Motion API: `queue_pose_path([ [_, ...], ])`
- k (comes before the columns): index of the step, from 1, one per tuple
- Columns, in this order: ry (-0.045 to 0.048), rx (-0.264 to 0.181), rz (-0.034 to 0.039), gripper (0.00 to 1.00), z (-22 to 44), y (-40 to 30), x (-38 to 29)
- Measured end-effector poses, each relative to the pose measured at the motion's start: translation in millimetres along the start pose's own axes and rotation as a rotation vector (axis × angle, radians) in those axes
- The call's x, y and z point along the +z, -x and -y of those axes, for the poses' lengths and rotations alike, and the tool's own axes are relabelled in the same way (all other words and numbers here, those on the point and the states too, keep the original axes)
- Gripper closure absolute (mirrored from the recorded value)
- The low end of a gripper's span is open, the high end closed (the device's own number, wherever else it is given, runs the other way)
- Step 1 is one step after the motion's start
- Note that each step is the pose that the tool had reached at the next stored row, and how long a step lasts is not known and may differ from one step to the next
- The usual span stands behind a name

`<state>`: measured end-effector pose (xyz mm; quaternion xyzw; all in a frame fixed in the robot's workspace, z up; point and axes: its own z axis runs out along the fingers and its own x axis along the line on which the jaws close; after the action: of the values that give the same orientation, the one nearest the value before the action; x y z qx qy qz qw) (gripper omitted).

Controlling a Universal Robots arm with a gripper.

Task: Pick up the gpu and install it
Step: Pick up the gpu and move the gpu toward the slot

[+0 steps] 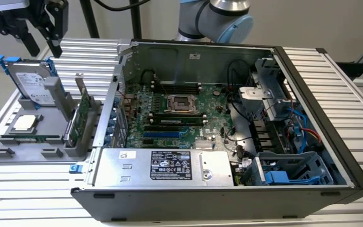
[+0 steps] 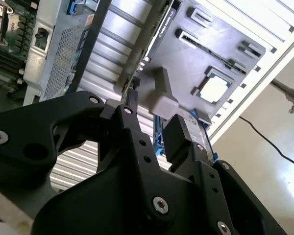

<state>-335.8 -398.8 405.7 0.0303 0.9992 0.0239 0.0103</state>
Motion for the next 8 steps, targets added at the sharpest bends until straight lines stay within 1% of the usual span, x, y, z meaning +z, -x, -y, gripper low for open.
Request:
queue_pose_path([
  [8,-0.0001,0.0,0.0,0.0,0.1,0.0,3.0],
])
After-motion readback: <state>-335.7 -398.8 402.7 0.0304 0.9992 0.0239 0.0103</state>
